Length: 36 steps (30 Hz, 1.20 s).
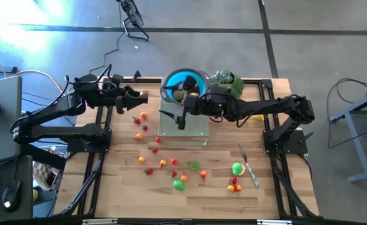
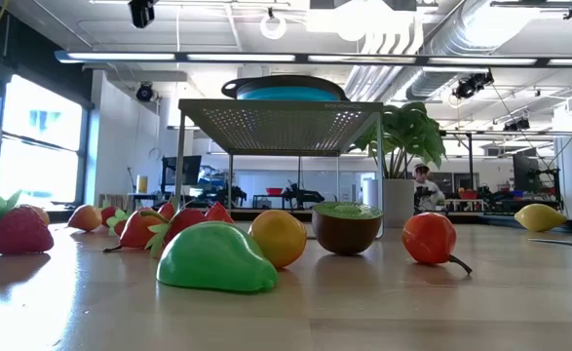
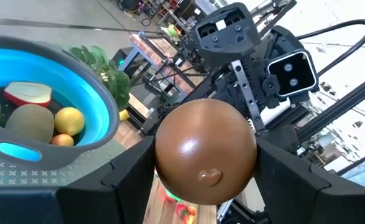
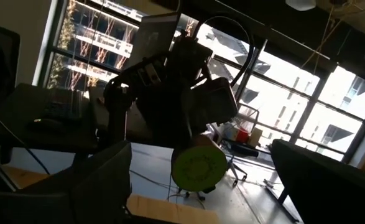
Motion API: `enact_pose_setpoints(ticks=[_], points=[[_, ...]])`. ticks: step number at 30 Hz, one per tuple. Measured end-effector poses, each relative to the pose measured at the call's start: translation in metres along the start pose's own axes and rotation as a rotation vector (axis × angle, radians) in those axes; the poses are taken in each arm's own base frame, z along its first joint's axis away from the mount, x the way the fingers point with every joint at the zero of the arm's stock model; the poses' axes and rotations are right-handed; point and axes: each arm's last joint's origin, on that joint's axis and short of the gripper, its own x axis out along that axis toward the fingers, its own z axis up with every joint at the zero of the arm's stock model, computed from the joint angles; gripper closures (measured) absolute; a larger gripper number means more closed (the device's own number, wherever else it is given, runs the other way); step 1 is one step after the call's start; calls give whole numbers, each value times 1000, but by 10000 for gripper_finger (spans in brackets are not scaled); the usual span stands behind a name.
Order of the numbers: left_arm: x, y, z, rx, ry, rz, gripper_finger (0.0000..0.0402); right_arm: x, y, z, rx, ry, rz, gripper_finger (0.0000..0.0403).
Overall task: Pick & Place Fruit
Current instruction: Put the brown kiwi in the blue bowl on the shelf
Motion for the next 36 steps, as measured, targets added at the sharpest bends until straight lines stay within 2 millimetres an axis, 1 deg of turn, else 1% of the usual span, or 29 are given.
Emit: enact_pose_setpoints(ticks=[2,7,9,12,15,22,26,30,36], points=[[0,0,0,0,0,0,165,1,0,-1,0,1,1,23],[3,1,0,-2,5,5,165,7,6,-13,-3,6,19,23],[6,3,0,-4,8,8,165,10,8,-14,-11,-28,42,23],[13,4,0,-9,16,-1,165,12,11,-19,-38,-33,68,23],[20,5,0,-8,24,-26,165,14,11,-23,-45,-17,48,23],[32,8,-1,-6,51,-69,165,16,8,-27,-46,-7,22,23],[38,6,-5,-7,75,-77,165,16,8,-28,-44,-5,43,23],[44,2,-6,4,56,-115,165,16,8,-29,-44,-3,51,23],[45,-1,-6,8,35,-122,165,16,10,-31,-44,15,79,23]])
